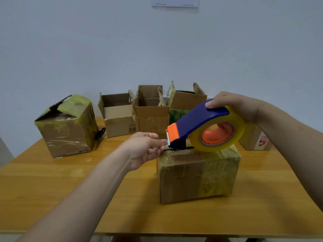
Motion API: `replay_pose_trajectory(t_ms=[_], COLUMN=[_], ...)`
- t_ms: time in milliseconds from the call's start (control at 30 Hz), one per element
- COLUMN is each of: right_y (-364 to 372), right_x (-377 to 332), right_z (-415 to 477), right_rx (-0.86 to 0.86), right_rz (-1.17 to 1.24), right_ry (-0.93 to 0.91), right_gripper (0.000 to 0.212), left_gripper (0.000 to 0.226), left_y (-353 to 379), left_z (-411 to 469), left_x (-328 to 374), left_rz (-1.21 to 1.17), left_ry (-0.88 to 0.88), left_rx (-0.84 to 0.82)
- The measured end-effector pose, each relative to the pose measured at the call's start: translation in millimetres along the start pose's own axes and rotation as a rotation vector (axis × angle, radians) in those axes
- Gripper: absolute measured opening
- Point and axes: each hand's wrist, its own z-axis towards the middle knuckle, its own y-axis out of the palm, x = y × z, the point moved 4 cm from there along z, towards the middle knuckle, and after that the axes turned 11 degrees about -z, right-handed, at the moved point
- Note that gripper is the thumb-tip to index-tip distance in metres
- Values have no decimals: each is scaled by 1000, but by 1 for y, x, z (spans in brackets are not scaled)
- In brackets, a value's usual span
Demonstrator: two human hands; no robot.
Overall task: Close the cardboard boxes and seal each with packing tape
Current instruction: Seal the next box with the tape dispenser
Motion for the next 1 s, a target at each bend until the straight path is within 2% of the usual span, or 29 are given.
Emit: replay_pose_trajectory(t_ms=[100, 400, 667, 867, 1000], right_y=[-4, 3, 14, 16, 16], right_x=[-10, 5, -14, -9, -9], right_z=[7, 20, 37, 39, 37], right_rx=[21, -67, -107, -118, -88], right_rz=[-61, -122, -209, -218, -229], right_ry=[-17, 83, 140, 164, 197], right_gripper=[31, 28, 32, 24, 32], left_gripper=[32, 29, 31, 22, 12], left_y=[1, 2, -13, -11, -9], left_z=[-1, -2, 1, 1, 1], left_x=[2, 0, -8, 0, 5], left_rz=[76, 294, 179, 381, 524], left_ry=[21, 234, 178, 273, 317], left_rx=[3, 73, 111, 106, 108])
